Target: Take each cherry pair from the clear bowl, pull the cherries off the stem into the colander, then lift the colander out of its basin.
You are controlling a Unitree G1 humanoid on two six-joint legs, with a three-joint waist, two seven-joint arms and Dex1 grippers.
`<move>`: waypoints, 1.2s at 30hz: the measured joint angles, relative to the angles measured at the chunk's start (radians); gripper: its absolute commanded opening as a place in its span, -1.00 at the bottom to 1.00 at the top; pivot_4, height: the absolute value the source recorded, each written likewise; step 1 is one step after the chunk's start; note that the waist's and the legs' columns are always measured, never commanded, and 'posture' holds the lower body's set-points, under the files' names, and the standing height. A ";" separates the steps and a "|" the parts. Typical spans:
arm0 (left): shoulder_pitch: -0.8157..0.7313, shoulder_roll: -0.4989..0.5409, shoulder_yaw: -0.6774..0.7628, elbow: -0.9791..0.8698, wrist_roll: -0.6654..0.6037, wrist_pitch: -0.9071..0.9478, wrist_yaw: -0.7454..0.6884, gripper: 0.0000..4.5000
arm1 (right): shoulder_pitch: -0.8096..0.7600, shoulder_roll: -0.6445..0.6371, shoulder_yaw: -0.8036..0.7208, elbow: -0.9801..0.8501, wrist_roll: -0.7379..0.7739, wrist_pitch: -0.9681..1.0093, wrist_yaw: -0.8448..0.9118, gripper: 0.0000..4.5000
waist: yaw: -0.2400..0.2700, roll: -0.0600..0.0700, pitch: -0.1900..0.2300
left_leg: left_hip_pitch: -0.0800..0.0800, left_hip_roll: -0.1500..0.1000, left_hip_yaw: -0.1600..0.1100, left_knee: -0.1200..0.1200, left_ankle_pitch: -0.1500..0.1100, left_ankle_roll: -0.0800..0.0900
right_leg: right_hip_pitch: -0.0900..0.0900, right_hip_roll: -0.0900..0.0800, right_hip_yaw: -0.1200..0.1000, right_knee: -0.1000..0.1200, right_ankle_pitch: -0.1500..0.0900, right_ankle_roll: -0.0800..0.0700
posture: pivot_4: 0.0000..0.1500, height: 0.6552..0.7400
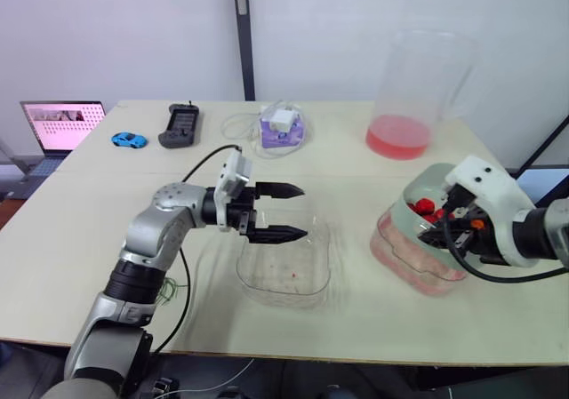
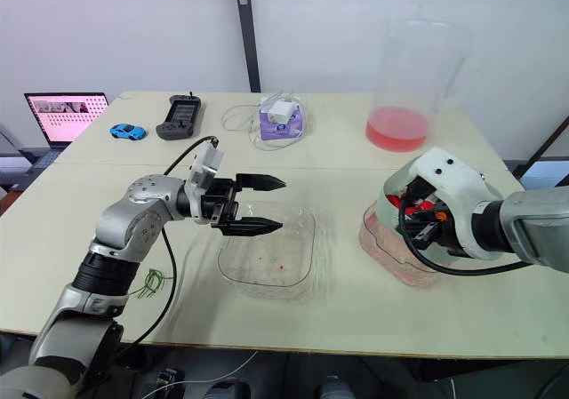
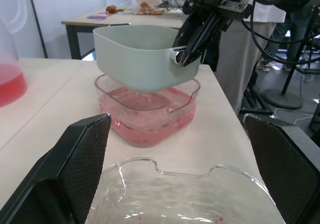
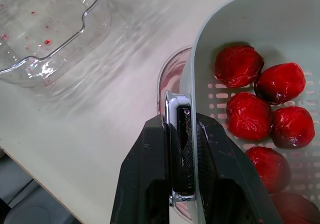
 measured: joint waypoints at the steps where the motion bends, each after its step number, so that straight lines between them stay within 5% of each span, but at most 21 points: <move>1: 0.000 0.003 0.000 0.000 0.000 0.000 0.001 1.00 | 0.009 0.000 0.004 0.000 -0.010 -0.003 0.004 -0.91 | 0.000 0.000 0.000 | 0.000 0.000 0.000 0.000 0.000 0.000 | 0.000 0.000 0.000 0.000 0.000 0.000 | 1.00 0.84; 10: 0.014 0.027 0.005 -0.038 -0.001 0.016 0.022 1.00 | -0.016 0.000 0.075 0.001 -0.065 -0.037 0.062 -0.91 | -0.002 0.000 0.000 | 0.000 0.000 0.000 0.000 0.000 0.000 | 0.000 0.000 0.000 0.000 0.000 0.000 | 1.00 0.84; 16: 0.118 0.094 0.052 -0.140 -0.007 0.053 0.088 1.00 | -0.313 0.013 0.319 0.077 -0.347 -0.111 0.298 -0.91 | -0.011 0.001 0.000 | 0.000 0.000 0.000 0.000 0.000 0.000 | -0.002 0.000 0.001 0.001 0.000 0.000 | 1.00 0.84; 20: 0.206 0.130 0.093 -0.227 -0.016 0.087 0.150 1.00 | -0.560 0.132 0.610 0.206 -0.675 -0.255 0.581 -0.91 | -0.026 0.001 0.000 | 0.000 0.000 0.001 -0.001 0.000 -0.001 | -0.002 0.000 0.001 0.001 0.000 0.000 | 1.00 0.84; 25: 0.364 0.193 0.177 -0.363 -0.038 0.136 0.245 1.00 | -0.787 0.376 0.904 0.576 -1.078 -0.551 0.954 -0.91 | -0.036 0.001 0.001 | 0.000 0.001 0.001 -0.002 0.000 -0.001 | -0.005 0.000 0.001 0.002 0.000 0.000 | 1.00 0.84; 36: 0.581 0.276 0.358 -0.606 -0.126 0.249 0.417 1.00 | -0.818 0.734 0.954 1.151 -1.384 -0.941 1.240 -0.91 | -0.026 0.001 0.001 | -0.002 -0.001 0.001 0.000 0.002 -0.003 | -0.006 -0.002 0.000 0.005 0.000 0.000 | 1.00 0.84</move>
